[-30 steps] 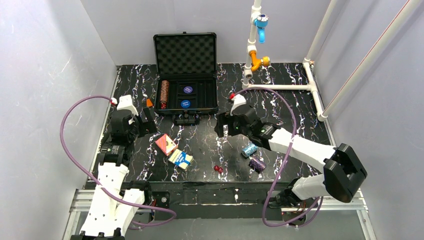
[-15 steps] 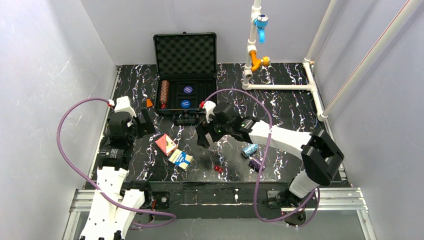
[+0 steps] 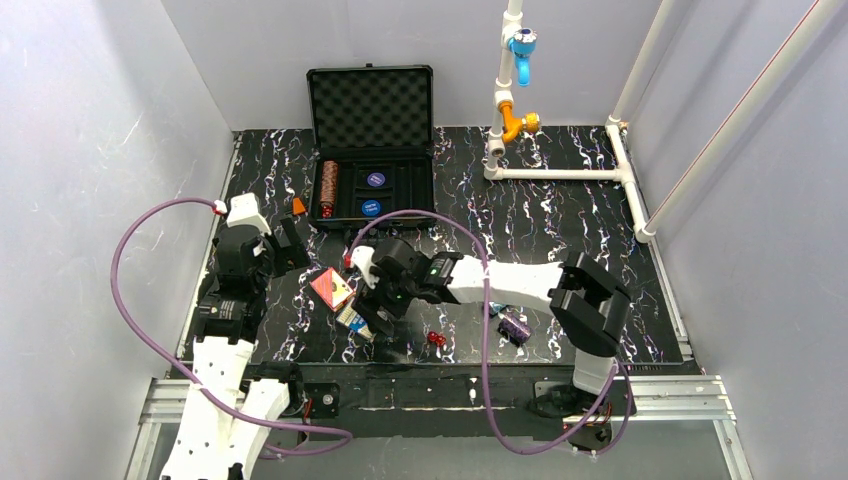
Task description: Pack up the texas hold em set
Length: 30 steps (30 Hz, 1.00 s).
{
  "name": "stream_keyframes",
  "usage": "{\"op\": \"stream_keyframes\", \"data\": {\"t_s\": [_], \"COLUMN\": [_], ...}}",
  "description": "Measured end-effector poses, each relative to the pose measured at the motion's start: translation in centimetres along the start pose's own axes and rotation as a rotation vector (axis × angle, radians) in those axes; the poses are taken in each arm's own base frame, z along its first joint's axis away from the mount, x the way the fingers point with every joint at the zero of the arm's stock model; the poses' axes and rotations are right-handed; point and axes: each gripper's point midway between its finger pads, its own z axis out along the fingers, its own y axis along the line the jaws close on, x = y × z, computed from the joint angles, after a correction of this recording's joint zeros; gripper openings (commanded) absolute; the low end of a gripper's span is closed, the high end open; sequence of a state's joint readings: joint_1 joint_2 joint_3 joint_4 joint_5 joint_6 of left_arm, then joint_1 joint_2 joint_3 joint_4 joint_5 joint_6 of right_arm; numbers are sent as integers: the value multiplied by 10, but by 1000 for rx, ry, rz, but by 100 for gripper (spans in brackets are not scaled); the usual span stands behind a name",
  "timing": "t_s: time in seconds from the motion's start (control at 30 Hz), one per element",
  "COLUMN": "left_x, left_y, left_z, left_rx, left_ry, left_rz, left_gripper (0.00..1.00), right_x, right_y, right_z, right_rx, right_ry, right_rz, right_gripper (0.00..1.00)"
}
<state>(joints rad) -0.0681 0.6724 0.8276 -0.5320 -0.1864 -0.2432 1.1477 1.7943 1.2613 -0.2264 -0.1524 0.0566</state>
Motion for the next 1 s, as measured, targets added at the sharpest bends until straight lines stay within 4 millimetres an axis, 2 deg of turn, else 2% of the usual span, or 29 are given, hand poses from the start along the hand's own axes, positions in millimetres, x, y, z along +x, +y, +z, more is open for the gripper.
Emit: {"op": "stream_keyframes", "data": {"t_s": [0.1, 0.37, 0.53, 0.73, 1.0], "left_x": [-2, -11, -16, -16, -16], "left_y": [2, 16, 26, 34, 38], "left_z": [-1, -11, -17, -20, -21], "left_rx": [-10, -79, -127, -170, -194], "left_ry": [-10, -73, -108, -118, -120], "left_rz": [-2, -17, -31, -40, -41], "left_gripper": [99, 99, 99, 99, 99], "right_x": [6, 7, 7, -3, 7], "right_y": [7, 7, 3, -1, -7], "right_z": [11, 32, 38, 41, 52], "right_rx": [-7, 8, 24, 53, 96], "right_ry": [35, 60, 66, 48, 76], "right_rz": [-28, -57, -56, -56, -36], "right_gripper": [100, 100, 100, 100, 100]}}
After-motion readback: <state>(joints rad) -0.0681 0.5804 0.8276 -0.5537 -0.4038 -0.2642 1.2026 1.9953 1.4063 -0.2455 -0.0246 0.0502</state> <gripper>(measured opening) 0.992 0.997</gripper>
